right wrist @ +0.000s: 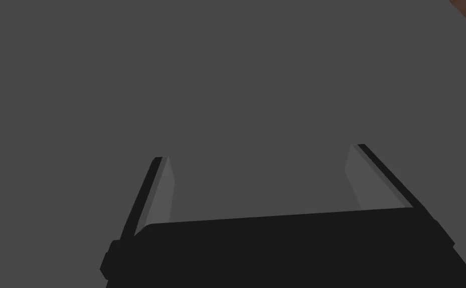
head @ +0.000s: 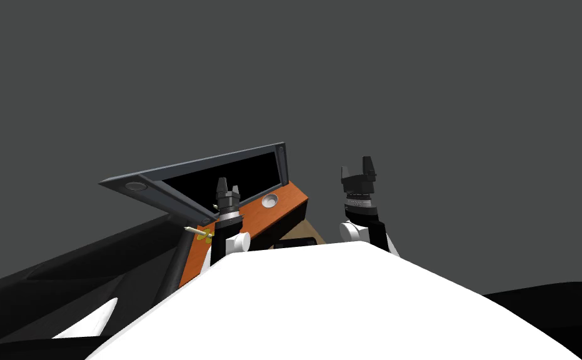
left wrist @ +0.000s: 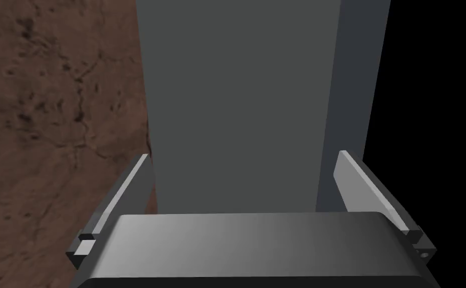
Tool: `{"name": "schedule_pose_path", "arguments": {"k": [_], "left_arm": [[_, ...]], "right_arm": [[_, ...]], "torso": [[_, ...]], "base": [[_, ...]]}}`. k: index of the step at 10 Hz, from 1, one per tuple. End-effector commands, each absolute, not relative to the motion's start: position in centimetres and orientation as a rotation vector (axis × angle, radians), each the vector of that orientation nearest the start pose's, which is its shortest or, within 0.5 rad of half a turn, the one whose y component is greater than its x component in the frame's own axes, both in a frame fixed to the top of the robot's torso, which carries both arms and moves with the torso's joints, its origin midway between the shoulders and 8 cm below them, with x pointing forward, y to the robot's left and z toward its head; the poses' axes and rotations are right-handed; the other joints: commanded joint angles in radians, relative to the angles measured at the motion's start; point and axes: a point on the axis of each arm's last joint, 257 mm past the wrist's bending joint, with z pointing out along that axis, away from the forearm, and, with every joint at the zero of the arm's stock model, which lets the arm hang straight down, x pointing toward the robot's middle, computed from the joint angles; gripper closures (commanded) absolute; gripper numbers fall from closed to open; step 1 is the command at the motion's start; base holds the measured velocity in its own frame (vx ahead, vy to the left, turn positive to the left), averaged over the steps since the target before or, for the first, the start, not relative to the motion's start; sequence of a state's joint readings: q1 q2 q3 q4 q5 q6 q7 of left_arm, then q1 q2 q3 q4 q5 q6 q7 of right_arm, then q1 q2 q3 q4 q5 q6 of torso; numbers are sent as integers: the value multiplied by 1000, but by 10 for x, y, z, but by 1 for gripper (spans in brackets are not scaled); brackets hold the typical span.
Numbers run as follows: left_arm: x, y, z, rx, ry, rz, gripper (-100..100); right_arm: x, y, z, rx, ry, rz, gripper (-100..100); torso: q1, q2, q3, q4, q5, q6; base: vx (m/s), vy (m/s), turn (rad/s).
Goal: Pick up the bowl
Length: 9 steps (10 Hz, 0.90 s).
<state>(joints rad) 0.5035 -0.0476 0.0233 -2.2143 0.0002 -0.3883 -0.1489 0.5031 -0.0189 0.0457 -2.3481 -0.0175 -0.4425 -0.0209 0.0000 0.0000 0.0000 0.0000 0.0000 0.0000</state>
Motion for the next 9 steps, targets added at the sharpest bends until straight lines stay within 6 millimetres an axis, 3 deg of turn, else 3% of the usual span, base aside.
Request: {"name": "schedule_pose_path", "arguments": {"k": [1,5,9], "left_arm": [[375,297,-35,-755,780,-1093,-100],[396,294,-58,-733,886,-1064,-100],[426,299,-96,-743,1014,-1010,-100]], "right_arm": [[341,-263,42,664,607,1382,0],[341,-263,42,663,607,1382,0],[341,-263,42,663,607,1382,0]], "torso": [[0,0,0,0,0,0],[3,3,2,1,1,0],[3,4,2,1,1,0]], "base": [[-20,13,-79],[-49,30,-83],[-63,33,-129]]}}
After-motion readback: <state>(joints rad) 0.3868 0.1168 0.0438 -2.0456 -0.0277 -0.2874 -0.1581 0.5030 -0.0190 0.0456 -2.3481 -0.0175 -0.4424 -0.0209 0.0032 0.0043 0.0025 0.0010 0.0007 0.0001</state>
